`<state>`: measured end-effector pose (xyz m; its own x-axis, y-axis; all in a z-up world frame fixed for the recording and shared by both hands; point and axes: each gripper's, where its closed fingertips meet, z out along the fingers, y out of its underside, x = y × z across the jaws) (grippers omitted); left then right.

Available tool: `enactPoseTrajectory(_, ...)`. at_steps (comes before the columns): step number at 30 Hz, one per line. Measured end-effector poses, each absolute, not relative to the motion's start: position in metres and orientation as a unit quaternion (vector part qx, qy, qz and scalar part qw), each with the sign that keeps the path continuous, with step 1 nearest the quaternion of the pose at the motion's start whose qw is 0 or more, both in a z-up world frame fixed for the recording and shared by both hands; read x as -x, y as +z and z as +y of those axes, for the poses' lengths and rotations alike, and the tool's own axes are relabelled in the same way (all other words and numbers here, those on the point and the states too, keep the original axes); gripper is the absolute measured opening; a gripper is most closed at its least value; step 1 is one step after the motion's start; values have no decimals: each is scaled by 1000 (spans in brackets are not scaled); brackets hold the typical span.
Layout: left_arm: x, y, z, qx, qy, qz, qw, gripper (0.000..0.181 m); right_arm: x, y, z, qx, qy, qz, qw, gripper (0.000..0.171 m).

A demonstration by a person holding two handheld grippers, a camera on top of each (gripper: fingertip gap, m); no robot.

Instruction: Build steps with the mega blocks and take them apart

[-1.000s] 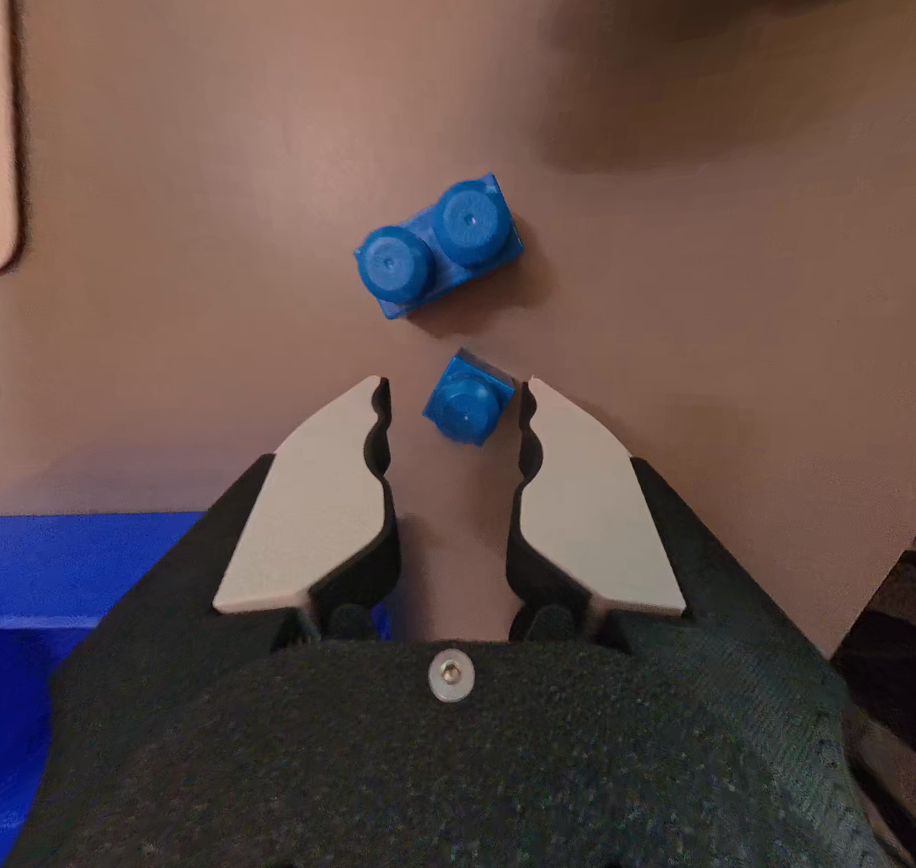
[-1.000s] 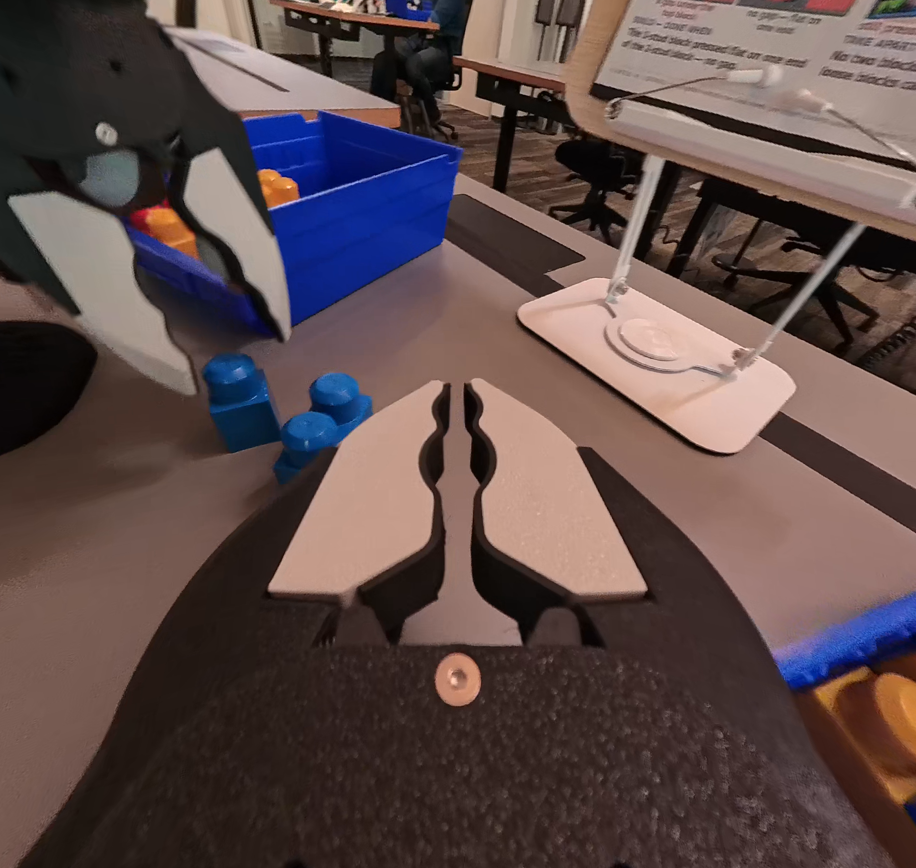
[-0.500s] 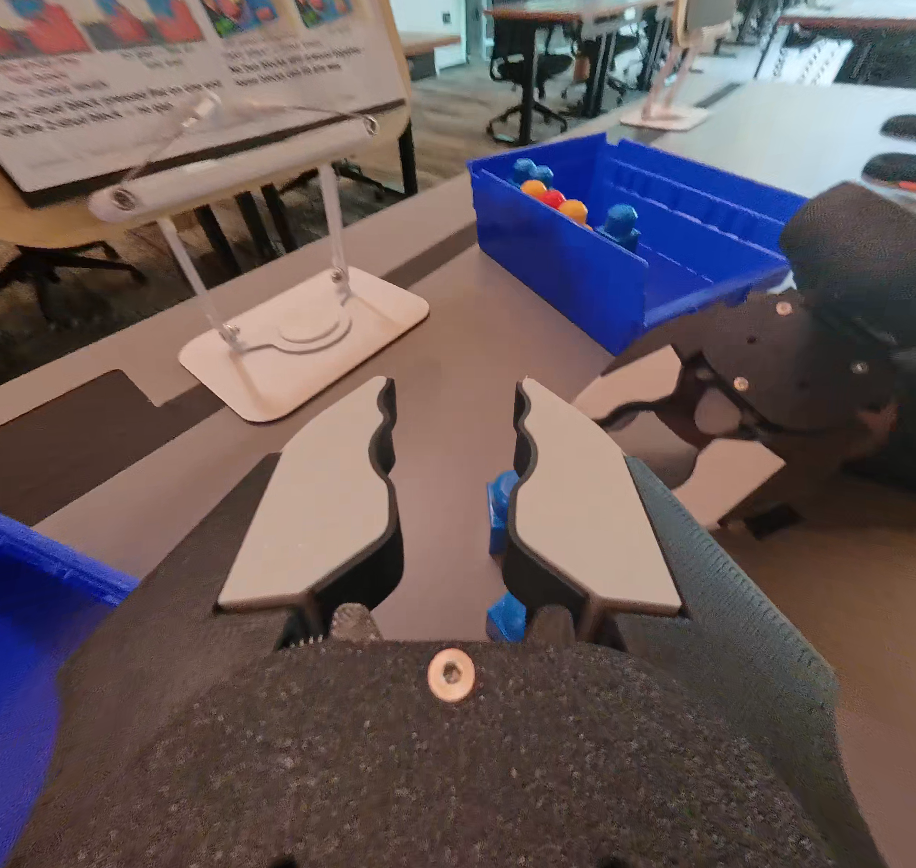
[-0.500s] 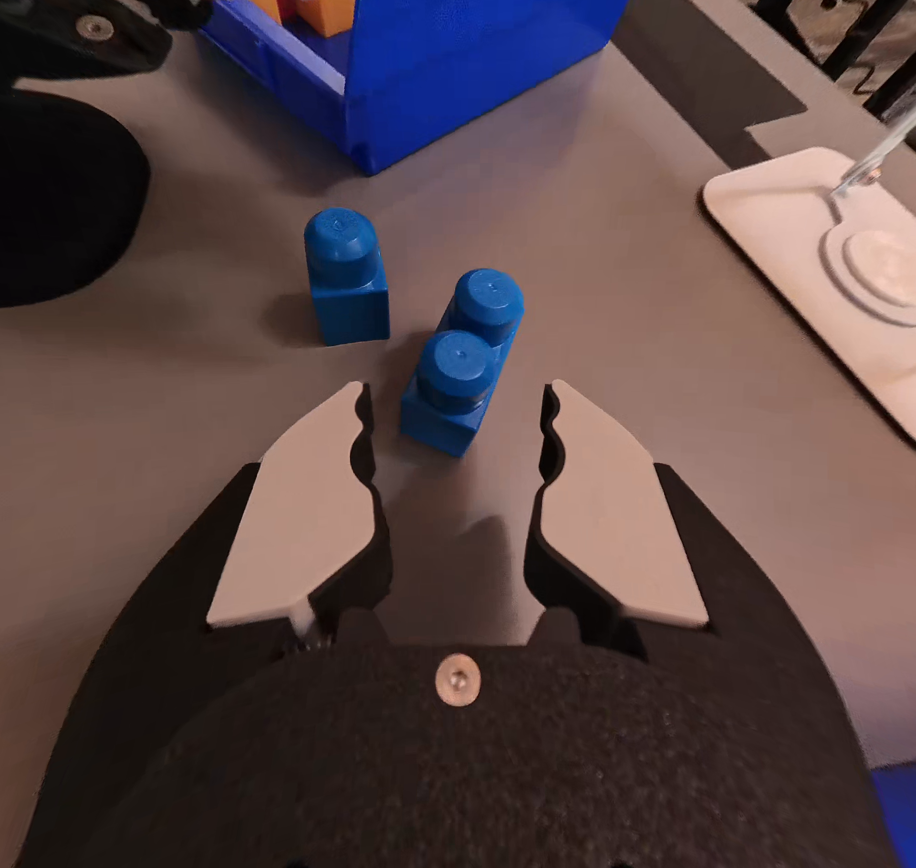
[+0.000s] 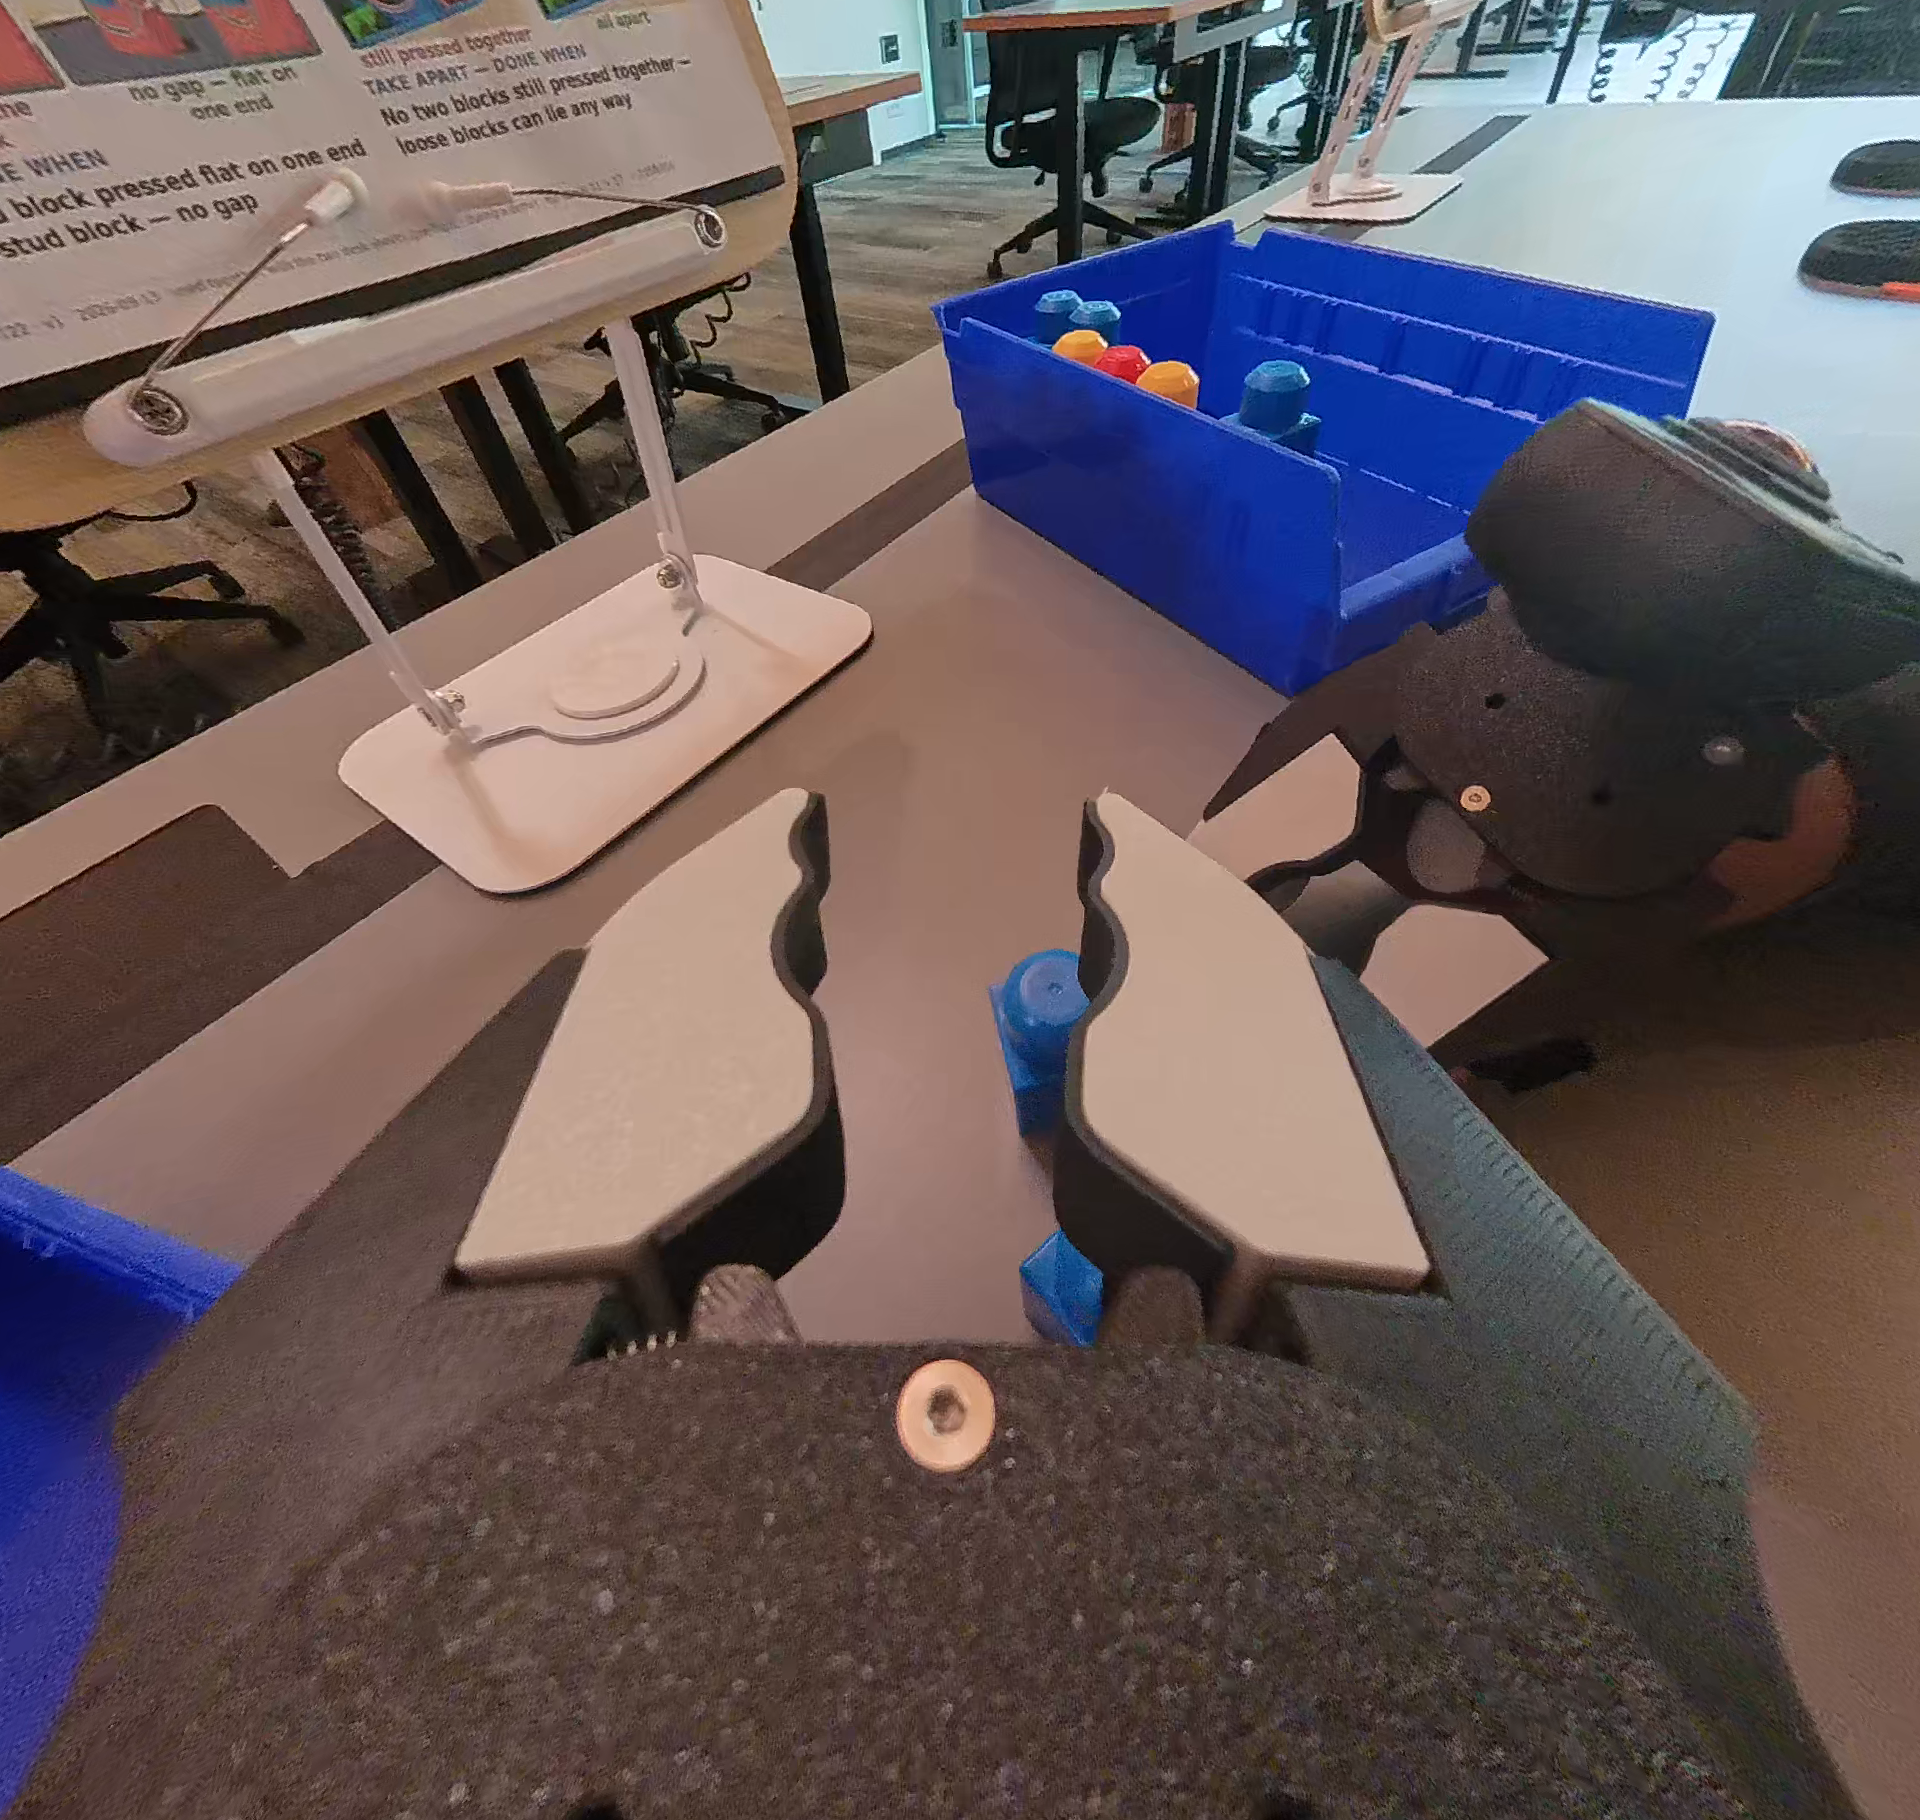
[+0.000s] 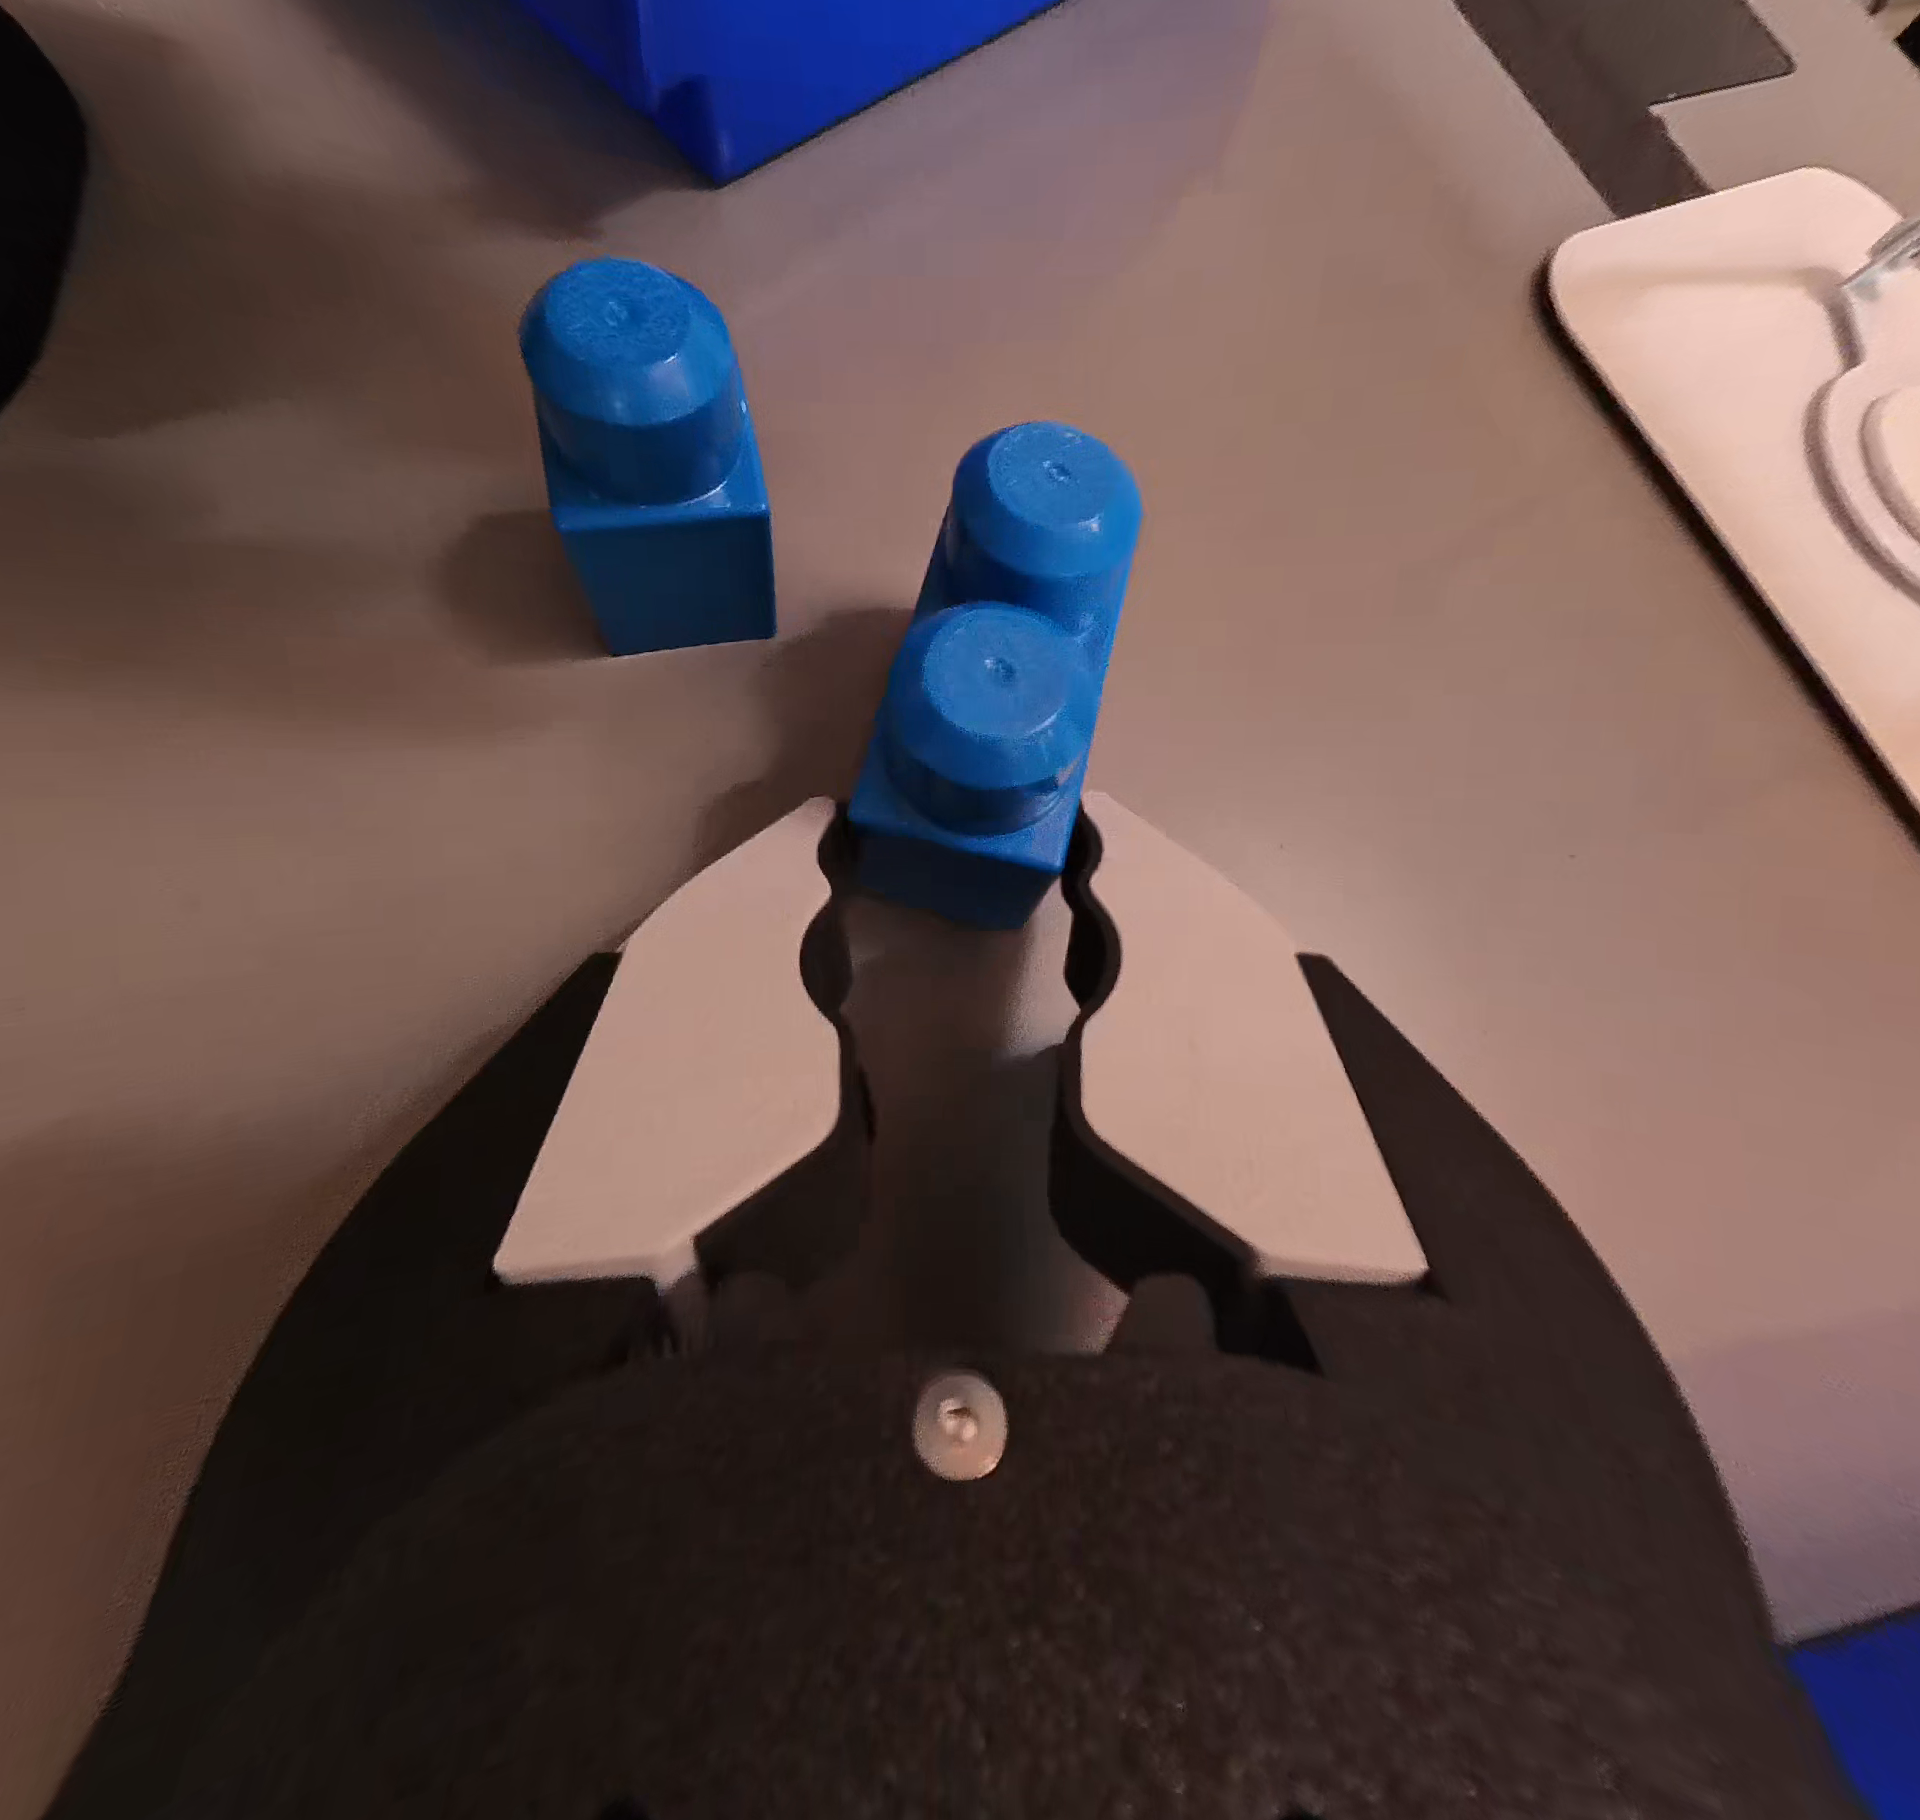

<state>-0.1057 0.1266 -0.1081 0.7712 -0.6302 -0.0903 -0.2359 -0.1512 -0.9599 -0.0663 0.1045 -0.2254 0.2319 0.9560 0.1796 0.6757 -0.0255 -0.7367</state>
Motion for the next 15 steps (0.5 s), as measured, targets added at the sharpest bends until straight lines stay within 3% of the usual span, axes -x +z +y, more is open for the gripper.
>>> enactPoseTrajectory(10,69,-124,89,707,-213,430,520,48,31,-187,94,619,201,-677,344,38)
enactPoseTrajectory(15,52,-154,74,703,-134,522,464,52,12,-183,80,577,170,-734,315,38)
